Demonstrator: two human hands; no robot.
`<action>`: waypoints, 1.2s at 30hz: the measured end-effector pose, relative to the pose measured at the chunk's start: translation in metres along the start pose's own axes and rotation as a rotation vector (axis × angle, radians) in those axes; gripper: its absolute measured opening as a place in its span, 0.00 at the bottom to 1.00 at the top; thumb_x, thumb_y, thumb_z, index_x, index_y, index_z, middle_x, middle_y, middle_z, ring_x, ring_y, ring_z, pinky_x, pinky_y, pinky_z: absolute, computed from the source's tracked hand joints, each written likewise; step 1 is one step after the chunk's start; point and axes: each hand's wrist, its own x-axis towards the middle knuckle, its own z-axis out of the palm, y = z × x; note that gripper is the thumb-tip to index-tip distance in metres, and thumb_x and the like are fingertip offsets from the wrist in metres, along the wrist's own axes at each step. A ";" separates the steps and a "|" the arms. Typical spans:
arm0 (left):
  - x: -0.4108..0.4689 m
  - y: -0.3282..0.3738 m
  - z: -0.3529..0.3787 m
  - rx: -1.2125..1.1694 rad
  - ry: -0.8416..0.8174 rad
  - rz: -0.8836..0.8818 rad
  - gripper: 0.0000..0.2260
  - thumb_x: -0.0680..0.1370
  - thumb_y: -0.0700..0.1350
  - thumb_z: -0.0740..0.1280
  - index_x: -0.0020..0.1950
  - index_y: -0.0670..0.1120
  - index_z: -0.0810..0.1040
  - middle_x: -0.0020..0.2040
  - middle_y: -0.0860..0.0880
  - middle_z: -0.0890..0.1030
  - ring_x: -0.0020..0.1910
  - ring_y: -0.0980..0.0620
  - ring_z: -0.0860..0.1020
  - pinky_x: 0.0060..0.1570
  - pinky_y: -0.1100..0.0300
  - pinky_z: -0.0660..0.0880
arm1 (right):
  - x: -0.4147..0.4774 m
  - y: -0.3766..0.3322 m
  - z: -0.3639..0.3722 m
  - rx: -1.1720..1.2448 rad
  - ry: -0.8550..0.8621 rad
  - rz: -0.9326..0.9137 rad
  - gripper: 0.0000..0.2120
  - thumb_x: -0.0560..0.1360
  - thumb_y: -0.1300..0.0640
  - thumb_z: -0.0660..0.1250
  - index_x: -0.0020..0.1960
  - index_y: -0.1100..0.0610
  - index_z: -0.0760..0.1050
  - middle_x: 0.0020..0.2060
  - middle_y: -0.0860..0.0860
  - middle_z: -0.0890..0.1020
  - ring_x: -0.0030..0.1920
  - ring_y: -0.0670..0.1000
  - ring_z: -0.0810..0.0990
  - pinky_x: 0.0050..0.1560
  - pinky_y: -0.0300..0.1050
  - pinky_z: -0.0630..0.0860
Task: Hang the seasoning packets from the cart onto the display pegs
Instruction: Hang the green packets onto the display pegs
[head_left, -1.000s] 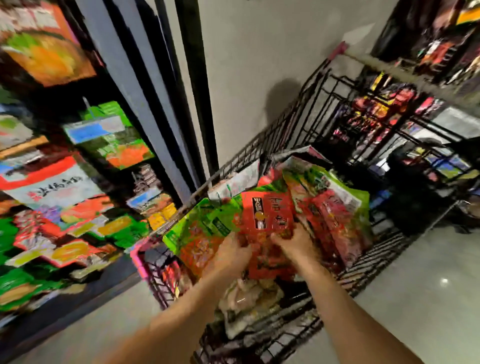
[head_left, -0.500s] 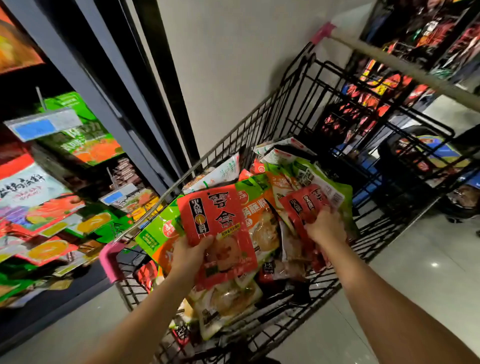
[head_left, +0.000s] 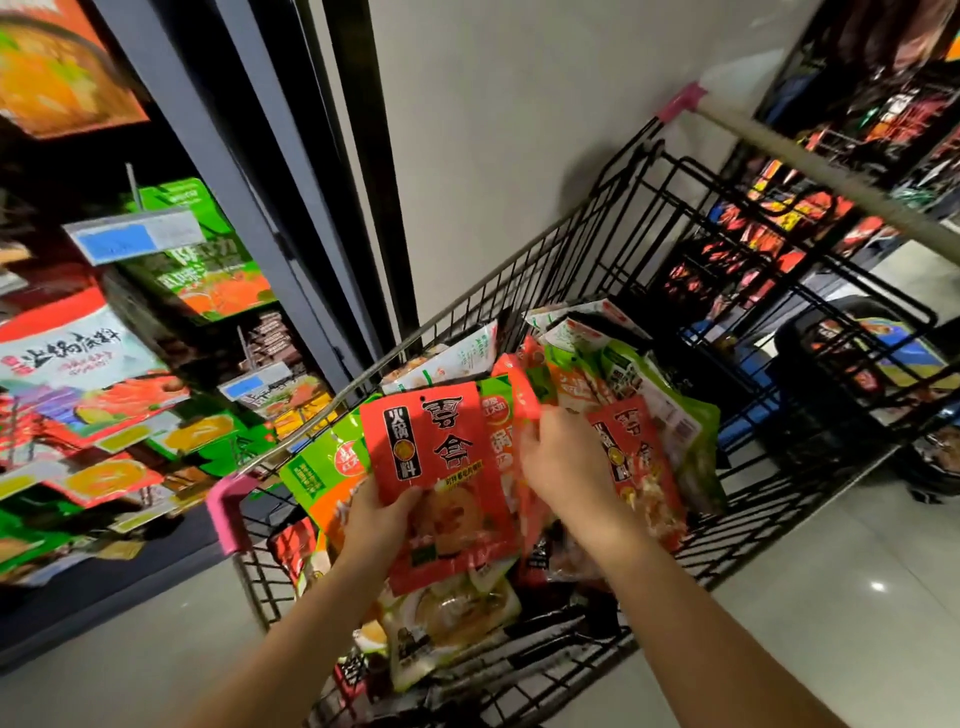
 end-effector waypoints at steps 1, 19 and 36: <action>-0.002 0.002 -0.001 -0.028 0.006 -0.002 0.12 0.82 0.46 0.69 0.65 0.50 0.77 0.57 0.46 0.85 0.48 0.49 0.84 0.48 0.53 0.79 | -0.003 -0.015 0.011 0.083 -0.026 -0.006 0.13 0.84 0.52 0.62 0.52 0.61 0.79 0.39 0.51 0.81 0.38 0.54 0.82 0.36 0.48 0.79; 0.012 -0.009 0.002 -0.117 0.034 -0.075 0.18 0.72 0.44 0.80 0.59 0.49 0.80 0.49 0.47 0.87 0.45 0.44 0.87 0.49 0.42 0.83 | 0.035 0.158 0.030 -0.069 -0.152 0.447 0.47 0.65 0.36 0.79 0.74 0.53 0.63 0.65 0.56 0.77 0.63 0.62 0.79 0.61 0.58 0.78; 0.009 -0.012 -0.001 -0.174 -0.015 -0.021 0.19 0.71 0.45 0.80 0.60 0.49 0.80 0.49 0.49 0.87 0.46 0.45 0.87 0.50 0.42 0.83 | -0.006 -0.004 0.001 -0.030 0.022 -0.202 0.18 0.81 0.48 0.62 0.37 0.57 0.76 0.29 0.50 0.76 0.31 0.54 0.76 0.33 0.48 0.73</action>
